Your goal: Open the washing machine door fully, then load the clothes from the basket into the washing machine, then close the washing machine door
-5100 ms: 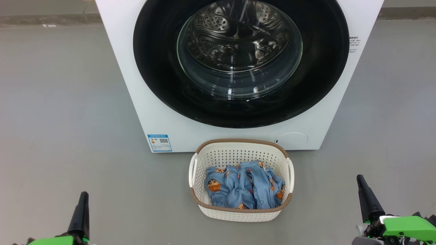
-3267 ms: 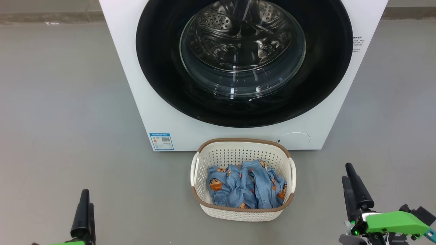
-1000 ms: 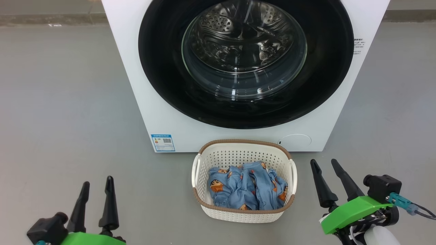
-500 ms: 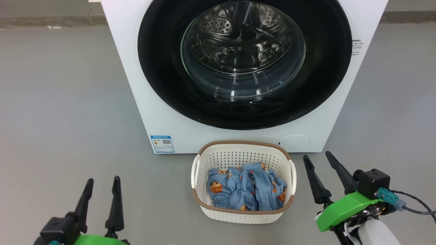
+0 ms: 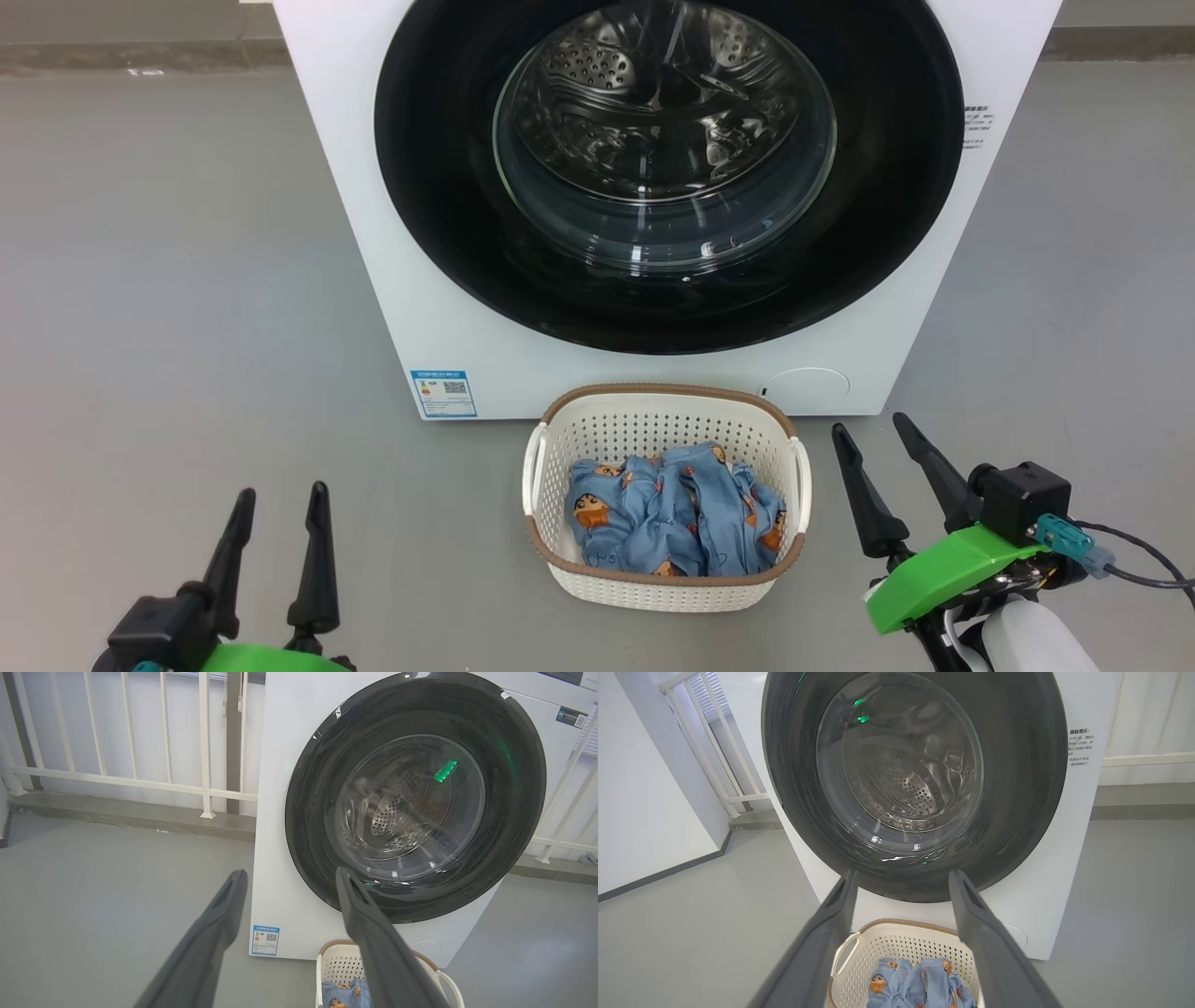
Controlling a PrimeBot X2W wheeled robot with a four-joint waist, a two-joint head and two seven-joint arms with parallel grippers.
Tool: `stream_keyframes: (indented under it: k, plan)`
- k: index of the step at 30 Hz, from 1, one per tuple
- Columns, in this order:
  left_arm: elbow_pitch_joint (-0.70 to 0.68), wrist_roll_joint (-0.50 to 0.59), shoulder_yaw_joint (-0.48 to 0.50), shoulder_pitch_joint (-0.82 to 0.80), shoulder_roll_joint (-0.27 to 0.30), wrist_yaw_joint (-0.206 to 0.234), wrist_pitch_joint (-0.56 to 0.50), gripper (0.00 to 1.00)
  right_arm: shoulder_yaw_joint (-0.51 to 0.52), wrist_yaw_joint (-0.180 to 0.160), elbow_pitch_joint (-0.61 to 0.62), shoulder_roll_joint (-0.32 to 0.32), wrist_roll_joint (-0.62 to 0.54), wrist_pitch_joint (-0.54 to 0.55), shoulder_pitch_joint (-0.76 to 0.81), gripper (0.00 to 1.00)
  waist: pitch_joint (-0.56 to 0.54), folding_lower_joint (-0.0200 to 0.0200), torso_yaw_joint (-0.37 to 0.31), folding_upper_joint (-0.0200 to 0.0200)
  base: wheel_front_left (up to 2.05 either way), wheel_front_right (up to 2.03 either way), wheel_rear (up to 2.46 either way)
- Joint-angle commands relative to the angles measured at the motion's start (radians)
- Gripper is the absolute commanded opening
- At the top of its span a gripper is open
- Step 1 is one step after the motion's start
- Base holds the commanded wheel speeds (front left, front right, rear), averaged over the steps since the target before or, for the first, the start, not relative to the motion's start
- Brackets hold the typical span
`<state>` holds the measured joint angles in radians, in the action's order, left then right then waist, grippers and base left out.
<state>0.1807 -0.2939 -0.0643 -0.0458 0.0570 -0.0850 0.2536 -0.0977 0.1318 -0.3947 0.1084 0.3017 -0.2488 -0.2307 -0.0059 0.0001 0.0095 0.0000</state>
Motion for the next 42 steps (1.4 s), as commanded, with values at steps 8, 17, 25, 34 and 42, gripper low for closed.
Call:
stream_keyframes:
  k: [8, 17, 25, 34, 42]
  plan:
    - [-0.027, -0.006, 0.04, -0.022, 0.005, -0.012, 0.008, 1.0, -0.031, -0.001, 0.025, 0.003, 0.001, -0.013, -0.033, 1.0, -0.001, 0.0, -0.004, 0.0, 0.0, 0.0, 0.0]
    - [-0.025, 0.001, 0.045, -0.024, 0.003, -0.015, 0.008, 1.0, -0.03, -0.001, 0.029, 0.001, 0.003, -0.013, -0.034, 1.0, 0.0, 0.0, -0.007, 0.0, 0.0, 0.0, 0.0]
    - [-0.025, 0.01, 0.048, -0.027, 0.002, -0.017, 0.008, 1.0, -0.029, -0.001, 0.028, 0.002, 0.003, -0.013, -0.035, 1.0, 0.001, 0.0, -0.007, 0.0, 0.0, 0.0, 0.0]
    - [-0.024, 0.026, 0.056, -0.028, 0.0, -0.013, 0.008, 1.0, -0.03, -0.001, 0.027, 0.003, 0.006, -0.013, -0.039, 1.0, 0.003, 0.0, -0.008, 0.0, 0.26, 0.26, -0.51]
    - [-0.022, 0.03, 0.063, -0.031, -0.001, -0.014, 0.008, 1.0, -0.025, -0.001, 0.027, 0.001, 0.007, -0.013, -0.04, 1.0, 0.005, 0.0, -0.009, 0.0, 0.92, 0.92, -1.83]
